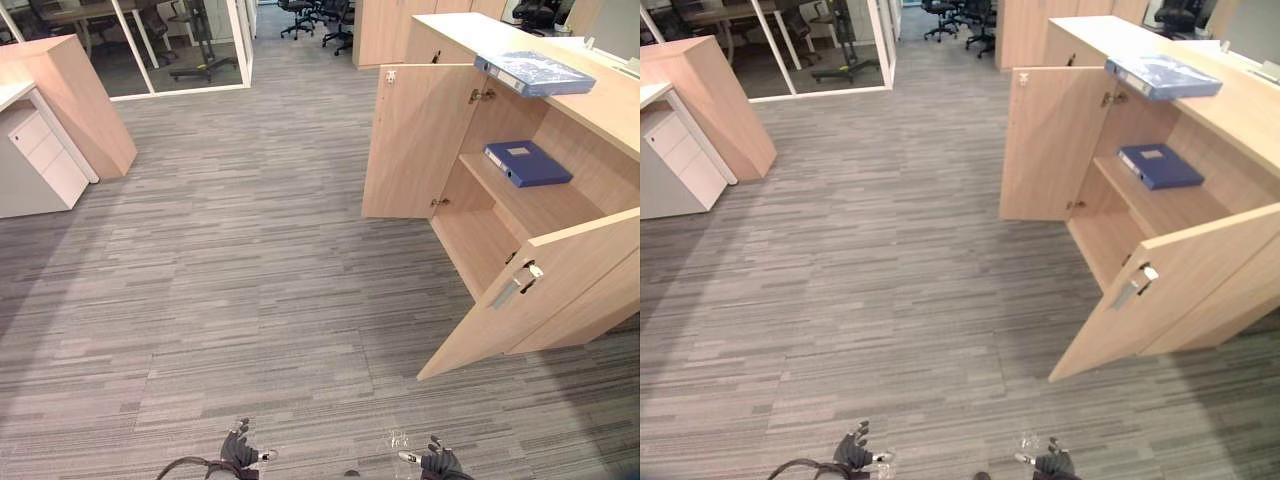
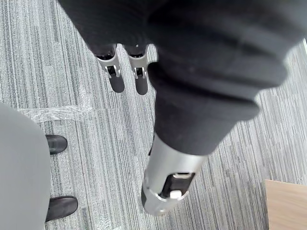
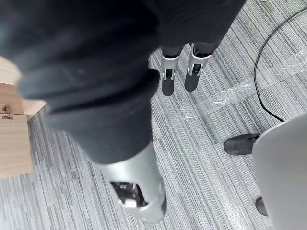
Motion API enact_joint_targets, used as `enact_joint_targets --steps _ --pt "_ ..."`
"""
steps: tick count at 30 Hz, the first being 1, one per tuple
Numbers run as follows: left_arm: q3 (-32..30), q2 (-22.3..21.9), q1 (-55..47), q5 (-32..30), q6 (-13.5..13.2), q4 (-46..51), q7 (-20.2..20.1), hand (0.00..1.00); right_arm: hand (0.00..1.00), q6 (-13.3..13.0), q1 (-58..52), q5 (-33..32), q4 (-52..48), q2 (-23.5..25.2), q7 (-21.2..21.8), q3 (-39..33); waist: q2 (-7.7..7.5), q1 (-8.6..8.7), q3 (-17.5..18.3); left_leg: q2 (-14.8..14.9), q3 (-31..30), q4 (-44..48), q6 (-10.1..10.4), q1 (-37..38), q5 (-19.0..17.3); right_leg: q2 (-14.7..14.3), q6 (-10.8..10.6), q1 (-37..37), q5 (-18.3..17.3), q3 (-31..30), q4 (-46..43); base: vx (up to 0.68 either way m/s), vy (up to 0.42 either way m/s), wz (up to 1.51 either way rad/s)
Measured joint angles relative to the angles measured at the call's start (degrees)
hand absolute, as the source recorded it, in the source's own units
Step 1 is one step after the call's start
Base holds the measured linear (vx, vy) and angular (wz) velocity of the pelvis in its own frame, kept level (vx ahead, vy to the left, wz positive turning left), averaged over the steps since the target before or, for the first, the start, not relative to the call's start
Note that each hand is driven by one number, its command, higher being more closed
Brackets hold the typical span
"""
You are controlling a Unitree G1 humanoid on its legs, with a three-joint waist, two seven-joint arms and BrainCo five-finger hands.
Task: Walk over to the cabinet, pick up the folder, carry it to the office cabinet, place the folder inside the office cabinet, then close the office cabinet door
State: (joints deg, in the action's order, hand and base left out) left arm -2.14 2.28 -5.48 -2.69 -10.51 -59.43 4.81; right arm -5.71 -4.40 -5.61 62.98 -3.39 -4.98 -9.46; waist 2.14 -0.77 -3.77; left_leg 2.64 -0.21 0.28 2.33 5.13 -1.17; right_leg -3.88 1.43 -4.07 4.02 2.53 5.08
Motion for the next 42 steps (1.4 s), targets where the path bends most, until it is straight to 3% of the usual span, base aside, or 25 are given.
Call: enact_joint_targets --steps 11,19,28,42 --pt "-1.13 0.05 0.82 5.48 1.03 -2.66 -1.91 0.0 0.0 1.25 1.16 0.01 2.0 -0.19 1.04 -0.04 -0.4 -0.04 -0.01 0.0 -0.06 -0.18 -0.01 1.02 0.0 0.02 -0.06 -1.03 -0.06 0.2 0.02 0.0 0.003 0.0" --pt "-0.54 0.26 0.9 5.39 0.99 -2.68 -2.01 0.0 0.0 1.72 1.41 2.57 2.0 -0.15 1.05 0.27 -0.71 -0.1 0.08 -0.02 -0.28 -0.29 -0.03 0.98 0.09 0.06 0.06 -1.01 -0.54 0.47 0.02 0.0 0.0 0.0" --pt "1.9 1.53 1.9 2.05 0.94 -3.12 -1.92 0.0 0.0 2.01 1.6 4.75 2.02 0.38 0.88 2.3 -2.27 -0.15 0.44 -0.18 -0.37 -0.97 -0.08 1.25 0.16 0.22 0.05 -0.97 -0.58 0.59 -0.01 0.02 0.021 0.0" --pt "3.12 1.72 2.05 0.92 0.67 -2.99 -1.1 0.0 0.0 2.07 1.57 4.25 2.0 0.54 0.44 1.98 -2.37 -0.09 0.41 -0.45 -1.48 -0.96 -0.21 0.99 0.27 0.59 -0.46 -1.09 -1.2 1.77 0.01 0.0 0.015 0.04"
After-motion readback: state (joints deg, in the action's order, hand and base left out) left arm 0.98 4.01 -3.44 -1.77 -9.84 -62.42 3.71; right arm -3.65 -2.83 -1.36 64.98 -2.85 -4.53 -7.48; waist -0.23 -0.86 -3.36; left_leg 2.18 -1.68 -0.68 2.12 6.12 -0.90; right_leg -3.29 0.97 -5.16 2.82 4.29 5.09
